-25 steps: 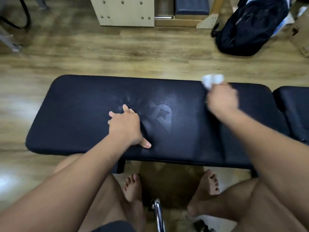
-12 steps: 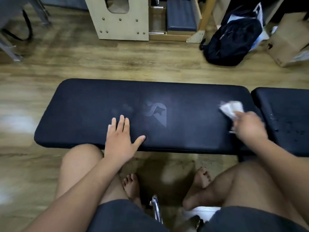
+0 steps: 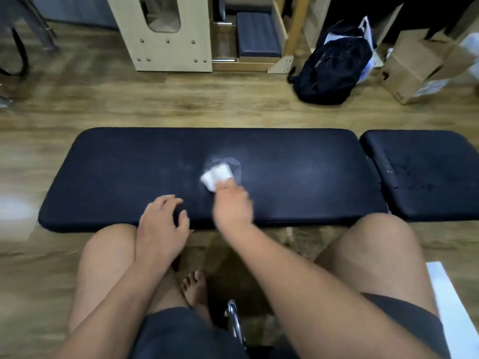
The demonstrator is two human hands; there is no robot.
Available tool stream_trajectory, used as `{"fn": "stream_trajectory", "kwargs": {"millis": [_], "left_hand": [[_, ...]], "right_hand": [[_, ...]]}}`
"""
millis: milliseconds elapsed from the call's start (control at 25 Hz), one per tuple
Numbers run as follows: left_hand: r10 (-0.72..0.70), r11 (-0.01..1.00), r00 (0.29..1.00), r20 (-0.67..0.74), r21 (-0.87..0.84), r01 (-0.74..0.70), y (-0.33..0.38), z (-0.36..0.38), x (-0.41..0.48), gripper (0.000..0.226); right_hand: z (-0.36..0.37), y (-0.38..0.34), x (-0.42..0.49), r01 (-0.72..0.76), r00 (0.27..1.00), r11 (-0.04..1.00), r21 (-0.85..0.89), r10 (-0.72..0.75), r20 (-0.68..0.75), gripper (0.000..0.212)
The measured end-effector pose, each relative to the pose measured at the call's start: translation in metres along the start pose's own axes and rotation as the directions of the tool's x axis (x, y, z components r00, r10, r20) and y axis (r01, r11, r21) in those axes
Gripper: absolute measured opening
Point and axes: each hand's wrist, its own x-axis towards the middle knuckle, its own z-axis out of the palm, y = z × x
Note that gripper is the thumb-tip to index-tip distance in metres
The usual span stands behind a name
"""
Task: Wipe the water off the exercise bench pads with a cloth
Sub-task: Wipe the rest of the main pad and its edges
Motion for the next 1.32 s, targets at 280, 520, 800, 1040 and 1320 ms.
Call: {"fn": "stream_trajectory", "kwargs": {"millis": [280,520,800,1040,1320], "left_hand": [[-0.015,0.999,0.988,-0.151,-0.054,0.007,-0.02,-0.017,-0.003,0.026],[-0.099,0.992,0.982,-0.163,-0.094,0.084,-0.049,-0.024,0.005,0.024],[-0.483,0.875,0.862,-0.154,-0.058,0.48,-0.174,-0.057,0.084,0.04],[-0.383,0.905,0.888,-0.256,0.09,0.416,-0.198,-0.023,0.072,0.051],[-0.355,0.909,0.87,-0.342,0.092,0.407,-0.195,-0.019,0.068,0.052]], "right_hand": [[-0.017,0.063,-0.002,0.267,0.947,0.962,0.057,-0.273,0.169,0.029],[-0.084,0.3,-0.004,-0.465,0.885,0.884,-0.056,0.462,-0.054,0.026],[-0.039,0.166,0.02,-0.418,0.888,0.908,-0.023,0.403,-0.222,0.034],[0.01,-0.031,0.063,-0.052,0.992,0.999,-0.007,0.051,-0.114,0.031],[0.051,-0.214,0.072,0.452,0.873,0.886,0.101,-0.463,0.153,0.027]]}}
